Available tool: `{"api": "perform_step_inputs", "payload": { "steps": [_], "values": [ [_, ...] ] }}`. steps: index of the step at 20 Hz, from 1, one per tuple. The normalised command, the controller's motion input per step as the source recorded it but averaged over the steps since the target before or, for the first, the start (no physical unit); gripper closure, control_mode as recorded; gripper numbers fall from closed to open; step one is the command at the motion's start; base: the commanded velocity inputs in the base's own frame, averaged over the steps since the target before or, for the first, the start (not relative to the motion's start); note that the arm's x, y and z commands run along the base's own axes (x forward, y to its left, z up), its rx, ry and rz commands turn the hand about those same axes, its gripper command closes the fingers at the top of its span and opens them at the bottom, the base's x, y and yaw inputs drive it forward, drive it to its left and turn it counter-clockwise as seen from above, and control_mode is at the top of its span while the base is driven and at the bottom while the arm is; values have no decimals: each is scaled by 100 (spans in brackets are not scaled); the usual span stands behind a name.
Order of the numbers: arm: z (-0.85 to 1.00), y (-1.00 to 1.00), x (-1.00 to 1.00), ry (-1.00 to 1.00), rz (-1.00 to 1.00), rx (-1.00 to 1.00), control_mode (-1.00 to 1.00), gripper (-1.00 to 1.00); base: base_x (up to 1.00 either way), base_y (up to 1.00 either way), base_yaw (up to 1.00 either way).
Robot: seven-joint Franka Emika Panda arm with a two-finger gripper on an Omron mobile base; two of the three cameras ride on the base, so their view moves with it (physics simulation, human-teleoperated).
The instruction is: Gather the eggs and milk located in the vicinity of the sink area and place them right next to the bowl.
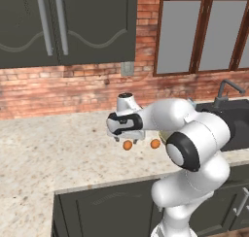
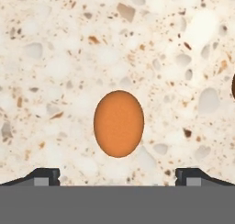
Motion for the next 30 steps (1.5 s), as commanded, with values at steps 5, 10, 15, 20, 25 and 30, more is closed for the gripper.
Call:
{"api": "perform_step_inputs", "payload": {
  "steps": [5, 10, 15, 20, 25, 30],
  "values": [
    [0, -1, -2, 0, -2, 1, -100, -100, 0, 0, 0],
    [6, -23, -11, 0, -1, 1, -100, -100, 0, 0, 0],
    [0, -23, 21, 0, -4, 0, -100, -100, 0, 0, 0],
    [0, -10, 19, 2, -4, 0, -100, -100, 0, 0, 0],
    [0, 4, 1, 1, 0, 0, -100, -100, 0, 0, 0],
    [0, 26, 0, 0, 0, 0, -100, -100, 0, 0, 0]
  ]
}}
